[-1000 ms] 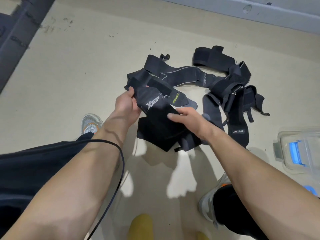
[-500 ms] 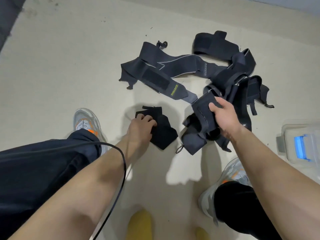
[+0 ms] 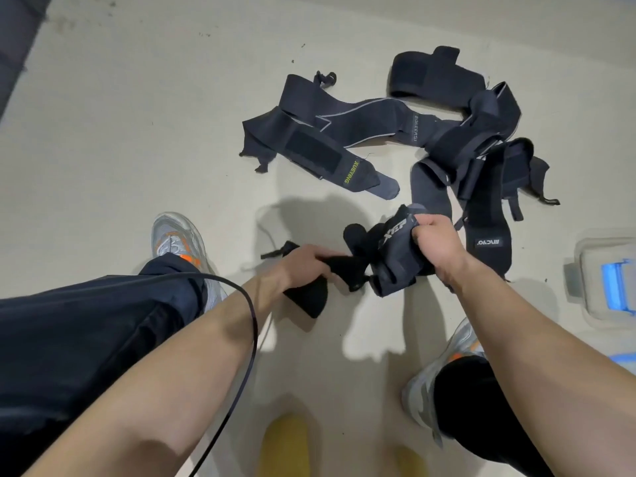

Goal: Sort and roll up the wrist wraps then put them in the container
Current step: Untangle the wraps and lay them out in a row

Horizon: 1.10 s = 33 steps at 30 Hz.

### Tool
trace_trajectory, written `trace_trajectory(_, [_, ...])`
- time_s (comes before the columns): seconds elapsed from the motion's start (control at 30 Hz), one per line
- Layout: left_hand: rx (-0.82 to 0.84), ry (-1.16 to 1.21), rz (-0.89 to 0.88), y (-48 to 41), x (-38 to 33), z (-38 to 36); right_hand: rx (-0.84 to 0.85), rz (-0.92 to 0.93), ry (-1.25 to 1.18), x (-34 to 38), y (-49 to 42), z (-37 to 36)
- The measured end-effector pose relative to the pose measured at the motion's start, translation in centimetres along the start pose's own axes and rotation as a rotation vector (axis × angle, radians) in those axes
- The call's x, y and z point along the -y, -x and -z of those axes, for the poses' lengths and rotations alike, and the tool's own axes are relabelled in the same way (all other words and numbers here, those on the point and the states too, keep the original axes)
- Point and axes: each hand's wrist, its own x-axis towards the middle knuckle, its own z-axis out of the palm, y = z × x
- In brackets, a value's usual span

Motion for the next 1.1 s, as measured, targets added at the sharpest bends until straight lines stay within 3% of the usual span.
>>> trace_trajectory(0.17, [-0.132,0.746,0.236,1.3,0.1,1.8,-0.153,-0.105,-0.256,0.3,0.2,0.9])
trace_trajectory(0.27, [-0.26,0.981,0.335,1.6,2.5,2.8,-0.194,-0.112,-0.329,0.1,0.2,1.5])
trace_trajectory(0.43, [-0.42,0.786,0.475,1.5,5.3,3.2,-0.139,-0.121,-0.236,-0.3,0.4,1.1])
trace_trajectory(0.7, [-0.292,0.551,0.384,2.6,3.8,4.1,-0.09,-0.055,-0.106,1.2,1.8,-0.6])
trace_trajectory(0.93, [-0.129,0.719,0.333,4.3,0.5,5.7,0.049,-0.073,-0.135,2.8,3.4,-0.3])
trace_trajectory(1.1, [-0.062,0.877,0.203,4.8,-2.1,5.7,-0.061,0.0,-0.293,4.1,3.8,0.1])
